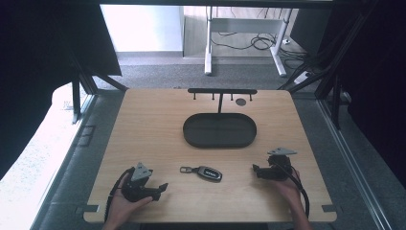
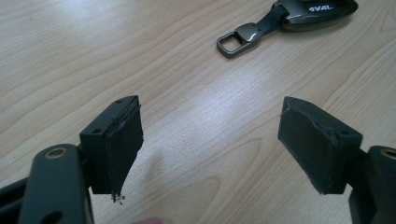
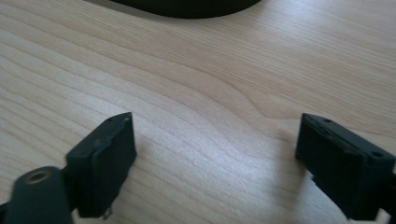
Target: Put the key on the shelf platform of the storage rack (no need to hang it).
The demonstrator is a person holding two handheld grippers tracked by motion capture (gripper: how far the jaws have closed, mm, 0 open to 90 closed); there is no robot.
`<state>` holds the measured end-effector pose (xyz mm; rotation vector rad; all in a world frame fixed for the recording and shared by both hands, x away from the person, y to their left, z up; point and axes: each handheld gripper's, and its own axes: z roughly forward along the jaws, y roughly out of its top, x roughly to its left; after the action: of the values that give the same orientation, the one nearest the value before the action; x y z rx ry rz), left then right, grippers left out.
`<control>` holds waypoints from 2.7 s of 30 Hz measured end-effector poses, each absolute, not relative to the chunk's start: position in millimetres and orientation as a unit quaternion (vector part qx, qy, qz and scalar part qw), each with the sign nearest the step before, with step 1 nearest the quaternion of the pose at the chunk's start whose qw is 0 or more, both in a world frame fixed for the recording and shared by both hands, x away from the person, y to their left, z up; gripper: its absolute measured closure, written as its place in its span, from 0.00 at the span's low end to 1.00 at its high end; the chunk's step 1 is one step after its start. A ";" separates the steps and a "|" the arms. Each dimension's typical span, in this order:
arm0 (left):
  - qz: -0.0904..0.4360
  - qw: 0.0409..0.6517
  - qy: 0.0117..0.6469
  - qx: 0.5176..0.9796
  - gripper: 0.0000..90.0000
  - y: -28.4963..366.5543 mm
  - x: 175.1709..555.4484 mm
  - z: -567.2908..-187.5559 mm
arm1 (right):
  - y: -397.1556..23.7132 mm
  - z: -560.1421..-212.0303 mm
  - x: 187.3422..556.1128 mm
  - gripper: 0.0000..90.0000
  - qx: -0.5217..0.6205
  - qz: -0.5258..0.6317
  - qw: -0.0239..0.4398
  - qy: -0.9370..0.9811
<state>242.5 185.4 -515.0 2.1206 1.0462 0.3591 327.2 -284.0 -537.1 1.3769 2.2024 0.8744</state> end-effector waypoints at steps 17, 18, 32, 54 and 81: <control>0.119 0.374 0.414 0.821 0.24 192.2 242.8 -521.4 | -305.2 -525.5 309.9 0.22 0.473 0.338 0.228 0.781; 0.120 0.378 0.413 0.820 0.25 193.6 241.7 -521.3 | -307.0 -523.7 311.0 0.23 0.474 0.339 0.229 0.780; 0.122 0.373 0.424 0.816 0.24 197.7 247.9 -521.8 | -317.3 -512.5 301.2 0.27 0.474 0.375 0.215 0.767; 0.108 0.401 0.407 0.814 0.23 203.6 241.7 -516.8 | -283.8 -464.7 286.7 0.31 0.398 0.334 0.212 0.828; 0.123 0.410 0.382 0.819 0.24 185.2 229.0 -504.6 | -230.3 -453.5 313.0 0.35 0.328 0.283 0.165 0.886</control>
<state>229.0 185.2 -504.6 2.0637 0.9611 0.3092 313.0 -230.3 -453.5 0.9338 2.5239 0.8073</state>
